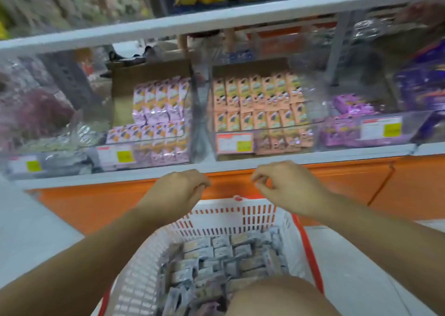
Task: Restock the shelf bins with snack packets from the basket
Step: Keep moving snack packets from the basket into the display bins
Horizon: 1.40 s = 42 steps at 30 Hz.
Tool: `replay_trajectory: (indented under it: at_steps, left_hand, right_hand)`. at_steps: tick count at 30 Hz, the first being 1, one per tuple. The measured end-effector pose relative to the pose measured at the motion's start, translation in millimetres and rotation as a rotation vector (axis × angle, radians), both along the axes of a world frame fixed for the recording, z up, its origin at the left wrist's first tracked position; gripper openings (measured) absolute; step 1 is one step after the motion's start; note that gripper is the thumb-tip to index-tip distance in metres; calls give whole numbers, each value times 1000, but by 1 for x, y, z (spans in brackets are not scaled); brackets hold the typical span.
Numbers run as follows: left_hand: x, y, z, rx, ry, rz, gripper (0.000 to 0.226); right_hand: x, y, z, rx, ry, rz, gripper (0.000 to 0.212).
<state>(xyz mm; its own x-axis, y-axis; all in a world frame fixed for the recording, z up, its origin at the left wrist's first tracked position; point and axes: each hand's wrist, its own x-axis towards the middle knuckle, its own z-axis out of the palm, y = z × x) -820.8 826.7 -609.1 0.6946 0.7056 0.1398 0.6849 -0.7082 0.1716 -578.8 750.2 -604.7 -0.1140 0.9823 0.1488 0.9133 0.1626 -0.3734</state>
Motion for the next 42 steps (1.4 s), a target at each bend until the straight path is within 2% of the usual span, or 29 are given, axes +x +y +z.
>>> replay_trajectory:
  at_steps: [4, 8, 13, 17, 21, 23, 25, 26, 30, 32, 34, 37, 42]
  left_hand:
    - [-77, 5, -43, -29, 30, 86, 33]
    - [-140, -1, -106, -96, 108, 213, 27]
    - [-171, -20, -169, -28, 289, 274, 33]
    - [-171, -22, -184, -62, 261, 279, 41]
    - [-170, -21, -187, -30, 217, 282, 41]
    - [-170, -21, -188, -35, 216, 283, 41]
    - [-169, -20, -188, -49, 215, 287, 41]
    - [-169, -20, -187, -49, 211, 290, 40]
    - [-170, -22, -183, -47, 190, 267, 35]
    - [-170, -22, -177, -105, 166, 255, 27]
    - [-171, -17, -165, -223, 122, 266, 28]
    - [-170, -7, -132, -391, -42, 281, 29]
    - [-169, -2, -48, -614, -349, 314, 15]
  right_hand:
    - [-45, 23, -48, -223, -55, 126, 26]
    - [-62, 35, -114, -616, -156, 198, 32]
    - [-53, 27, -188, -993, -399, 210, 35]
    - [-52, 25, -219, -1096, -493, 180, 41]
    - [-48, 24, -238, -1096, -502, 139, 25]
    - [-46, 22, -239, -1043, -503, 85, 26]
    - [-42, 23, -242, -920, -395, -36, 19]
    - [-40, 25, -241, -862, -343, -59, 22]
    - [-57, 32, -211, -682, -13, -60, 19]
    - [-75, 37, -189, -612, 204, -45, 8]
    - [-96, 44, -161, -583, 394, -2, 15]
    - [-130, 59, -114, -596, 627, 38, 19]
    - [-175, 69, -44, -559, 824, 140, 24]
